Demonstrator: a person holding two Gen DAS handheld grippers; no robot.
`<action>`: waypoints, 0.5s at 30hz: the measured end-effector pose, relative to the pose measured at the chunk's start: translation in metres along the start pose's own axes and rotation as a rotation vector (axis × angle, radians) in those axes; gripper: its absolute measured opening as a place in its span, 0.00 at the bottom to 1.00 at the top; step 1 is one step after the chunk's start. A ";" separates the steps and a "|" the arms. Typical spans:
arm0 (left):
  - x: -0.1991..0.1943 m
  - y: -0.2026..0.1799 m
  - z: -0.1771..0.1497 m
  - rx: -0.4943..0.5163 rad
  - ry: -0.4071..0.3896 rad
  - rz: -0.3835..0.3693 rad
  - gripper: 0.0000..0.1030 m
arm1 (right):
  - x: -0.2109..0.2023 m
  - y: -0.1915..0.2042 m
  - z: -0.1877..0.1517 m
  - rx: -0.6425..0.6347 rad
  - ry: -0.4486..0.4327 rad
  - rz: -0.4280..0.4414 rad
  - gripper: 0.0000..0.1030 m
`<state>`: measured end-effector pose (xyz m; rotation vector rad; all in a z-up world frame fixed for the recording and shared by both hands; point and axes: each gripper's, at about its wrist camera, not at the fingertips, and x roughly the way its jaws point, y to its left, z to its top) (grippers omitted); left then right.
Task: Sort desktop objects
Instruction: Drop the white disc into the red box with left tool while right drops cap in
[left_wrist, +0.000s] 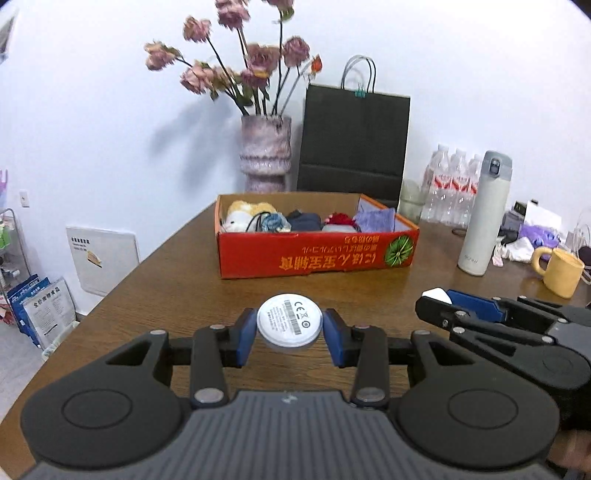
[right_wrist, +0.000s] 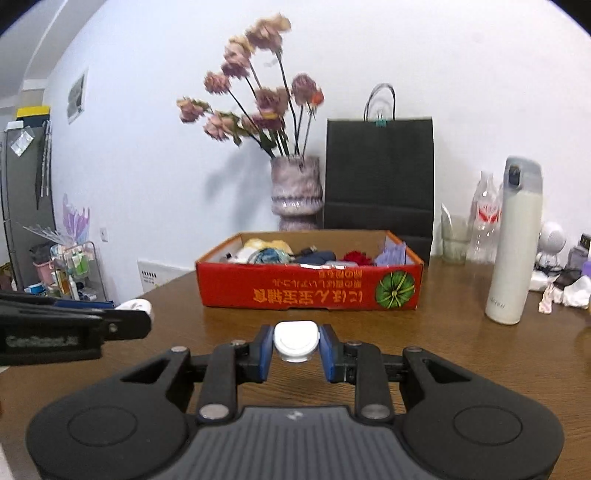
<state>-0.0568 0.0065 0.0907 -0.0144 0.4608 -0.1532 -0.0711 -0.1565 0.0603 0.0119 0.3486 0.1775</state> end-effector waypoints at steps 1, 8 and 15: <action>-0.004 -0.001 -0.002 -0.005 -0.004 0.001 0.39 | -0.006 0.002 0.001 -0.012 -0.005 0.000 0.25; -0.015 -0.008 -0.007 -0.032 -0.010 -0.006 0.39 | -0.036 -0.006 0.005 -0.015 -0.050 -0.029 0.25; -0.002 -0.012 -0.001 -0.033 0.003 -0.022 0.39 | -0.029 -0.015 0.008 0.027 -0.050 -0.027 0.25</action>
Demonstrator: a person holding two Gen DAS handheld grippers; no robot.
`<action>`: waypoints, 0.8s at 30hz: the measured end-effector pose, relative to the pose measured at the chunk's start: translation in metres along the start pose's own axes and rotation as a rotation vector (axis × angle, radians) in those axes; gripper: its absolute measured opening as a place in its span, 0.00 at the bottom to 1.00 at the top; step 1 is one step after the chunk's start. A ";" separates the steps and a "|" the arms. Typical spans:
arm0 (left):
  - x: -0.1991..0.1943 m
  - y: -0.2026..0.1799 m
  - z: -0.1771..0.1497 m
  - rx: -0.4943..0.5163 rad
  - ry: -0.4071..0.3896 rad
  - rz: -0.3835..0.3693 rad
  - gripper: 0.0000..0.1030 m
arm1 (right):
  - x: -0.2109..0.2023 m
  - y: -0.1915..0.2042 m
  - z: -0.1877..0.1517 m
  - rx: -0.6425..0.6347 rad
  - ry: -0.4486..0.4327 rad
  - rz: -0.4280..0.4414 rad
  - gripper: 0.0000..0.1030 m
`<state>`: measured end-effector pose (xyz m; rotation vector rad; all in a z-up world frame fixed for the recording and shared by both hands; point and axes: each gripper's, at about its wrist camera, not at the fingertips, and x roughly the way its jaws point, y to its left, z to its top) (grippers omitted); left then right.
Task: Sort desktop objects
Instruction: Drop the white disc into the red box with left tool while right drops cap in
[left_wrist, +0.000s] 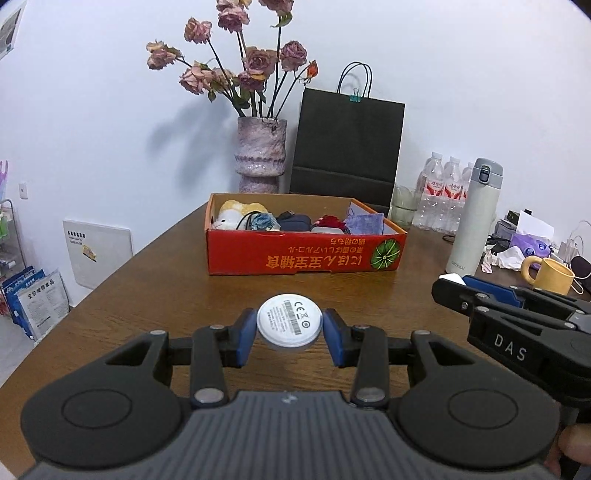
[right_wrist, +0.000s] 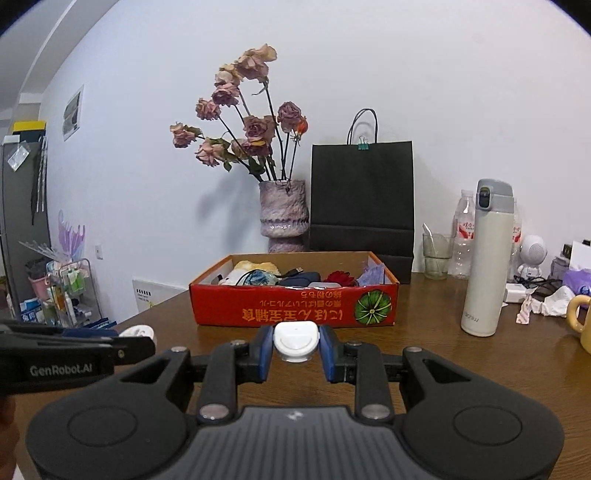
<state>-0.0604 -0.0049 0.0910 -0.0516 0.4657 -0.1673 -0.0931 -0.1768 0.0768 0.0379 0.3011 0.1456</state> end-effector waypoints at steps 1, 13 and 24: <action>0.004 0.000 0.002 -0.001 0.003 -0.004 0.39 | 0.005 -0.001 0.002 0.001 0.003 0.002 0.25; 0.088 0.017 0.097 -0.046 -0.051 -0.038 0.39 | 0.103 -0.048 0.077 0.052 -0.048 -0.050 0.25; 0.258 0.037 0.159 -0.125 0.254 -0.145 0.39 | 0.279 -0.112 0.137 0.153 0.309 0.060 0.25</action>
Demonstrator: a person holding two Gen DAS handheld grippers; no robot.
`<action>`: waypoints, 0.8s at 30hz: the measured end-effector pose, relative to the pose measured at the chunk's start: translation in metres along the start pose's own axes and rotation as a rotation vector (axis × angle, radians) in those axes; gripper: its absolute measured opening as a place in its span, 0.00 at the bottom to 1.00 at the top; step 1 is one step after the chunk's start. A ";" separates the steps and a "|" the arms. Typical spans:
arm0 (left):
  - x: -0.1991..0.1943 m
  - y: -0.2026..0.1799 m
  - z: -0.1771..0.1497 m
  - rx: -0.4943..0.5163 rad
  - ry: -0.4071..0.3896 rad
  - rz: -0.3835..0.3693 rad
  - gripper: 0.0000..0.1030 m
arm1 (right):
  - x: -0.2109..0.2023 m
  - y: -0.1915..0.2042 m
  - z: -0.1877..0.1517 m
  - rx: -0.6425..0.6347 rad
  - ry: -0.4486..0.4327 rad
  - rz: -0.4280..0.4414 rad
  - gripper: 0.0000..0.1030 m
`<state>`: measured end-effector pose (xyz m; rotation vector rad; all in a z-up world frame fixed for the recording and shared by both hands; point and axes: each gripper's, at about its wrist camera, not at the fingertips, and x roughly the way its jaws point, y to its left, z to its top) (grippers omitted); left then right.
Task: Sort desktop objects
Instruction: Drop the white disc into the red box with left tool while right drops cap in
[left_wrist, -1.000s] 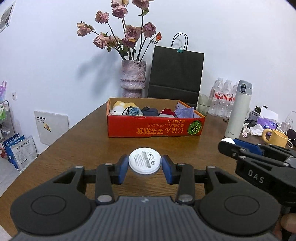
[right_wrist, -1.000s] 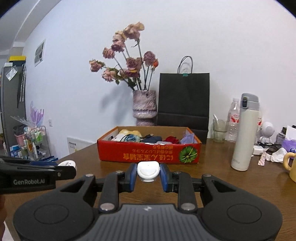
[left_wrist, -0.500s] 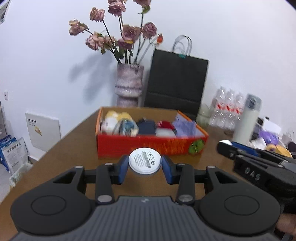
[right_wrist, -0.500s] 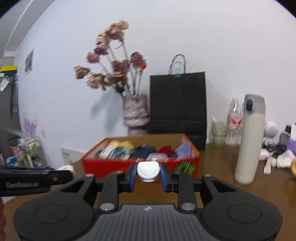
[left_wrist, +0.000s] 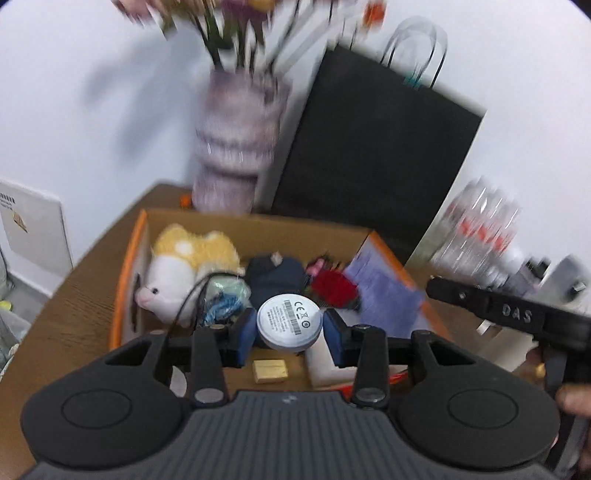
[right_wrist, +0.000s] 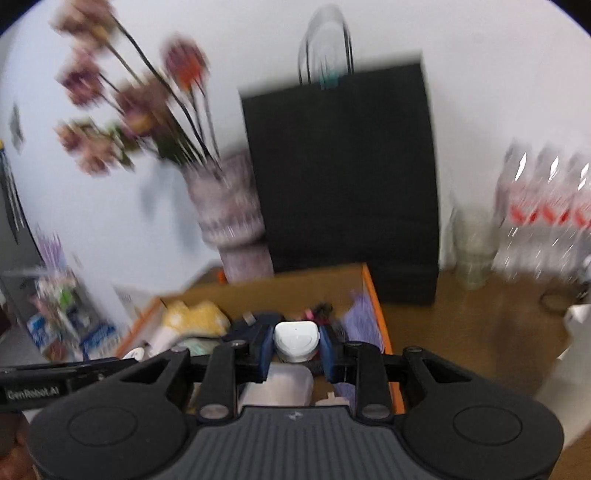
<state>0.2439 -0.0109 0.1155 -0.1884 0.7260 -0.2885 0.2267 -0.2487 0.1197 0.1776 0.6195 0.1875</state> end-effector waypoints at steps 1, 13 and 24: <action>0.013 0.000 0.000 0.006 0.035 0.015 0.39 | 0.019 0.000 0.003 -0.030 0.054 -0.014 0.25; 0.082 0.010 -0.012 0.067 0.190 0.061 0.41 | 0.115 0.009 -0.012 -0.180 0.339 -0.162 0.28; 0.021 0.015 0.020 0.022 0.092 0.080 0.69 | 0.067 0.015 0.017 -0.095 0.260 -0.089 0.66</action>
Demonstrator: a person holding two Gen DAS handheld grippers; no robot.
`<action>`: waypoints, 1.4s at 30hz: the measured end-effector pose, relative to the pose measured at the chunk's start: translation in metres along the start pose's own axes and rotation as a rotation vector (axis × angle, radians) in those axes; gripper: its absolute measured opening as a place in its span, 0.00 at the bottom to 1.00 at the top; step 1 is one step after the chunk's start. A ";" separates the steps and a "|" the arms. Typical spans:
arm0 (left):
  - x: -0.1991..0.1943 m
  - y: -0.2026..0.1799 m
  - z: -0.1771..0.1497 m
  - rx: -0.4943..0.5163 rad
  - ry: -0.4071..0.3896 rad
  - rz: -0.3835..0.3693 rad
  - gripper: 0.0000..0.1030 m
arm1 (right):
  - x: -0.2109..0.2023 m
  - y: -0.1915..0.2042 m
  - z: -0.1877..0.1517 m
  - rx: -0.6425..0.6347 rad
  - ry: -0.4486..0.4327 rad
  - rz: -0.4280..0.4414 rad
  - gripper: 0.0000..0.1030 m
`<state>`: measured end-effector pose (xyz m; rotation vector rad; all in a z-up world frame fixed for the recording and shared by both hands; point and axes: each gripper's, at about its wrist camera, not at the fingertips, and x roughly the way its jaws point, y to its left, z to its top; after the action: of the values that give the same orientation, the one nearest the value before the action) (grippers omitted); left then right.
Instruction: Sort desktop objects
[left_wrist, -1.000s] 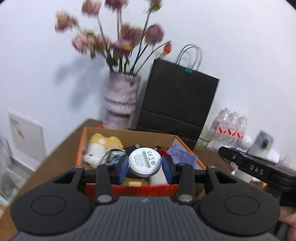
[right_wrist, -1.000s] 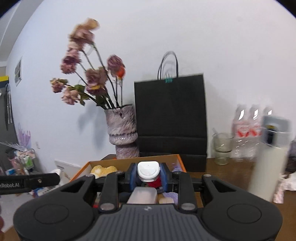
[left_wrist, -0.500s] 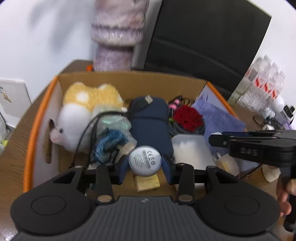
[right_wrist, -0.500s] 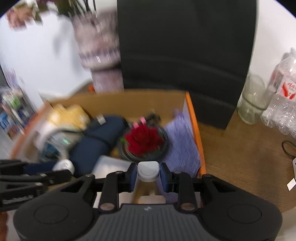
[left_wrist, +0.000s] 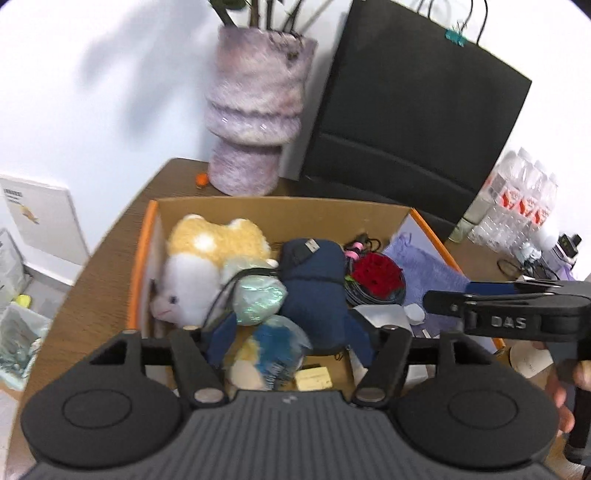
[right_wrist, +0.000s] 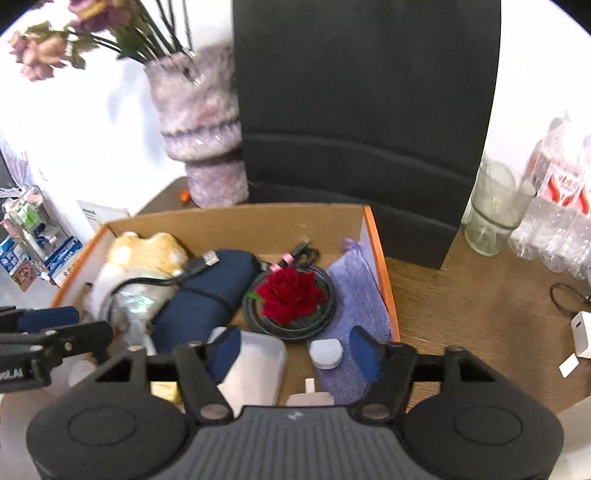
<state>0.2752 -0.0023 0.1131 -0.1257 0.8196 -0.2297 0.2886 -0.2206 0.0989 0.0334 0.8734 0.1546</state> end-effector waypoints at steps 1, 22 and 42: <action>-0.006 0.000 0.000 -0.004 -0.001 0.007 0.70 | -0.007 0.003 0.001 -0.004 -0.004 0.005 0.70; -0.124 -0.016 -0.116 0.015 -0.335 0.203 1.00 | -0.132 0.059 -0.119 -0.020 -0.454 0.040 0.92; -0.171 -0.012 -0.278 0.112 -0.214 0.153 1.00 | -0.164 0.071 -0.320 0.057 -0.282 -0.010 0.94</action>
<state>-0.0442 0.0225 0.0482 0.0179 0.5992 -0.1145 -0.0691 -0.1856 0.0244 0.1016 0.5962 0.1119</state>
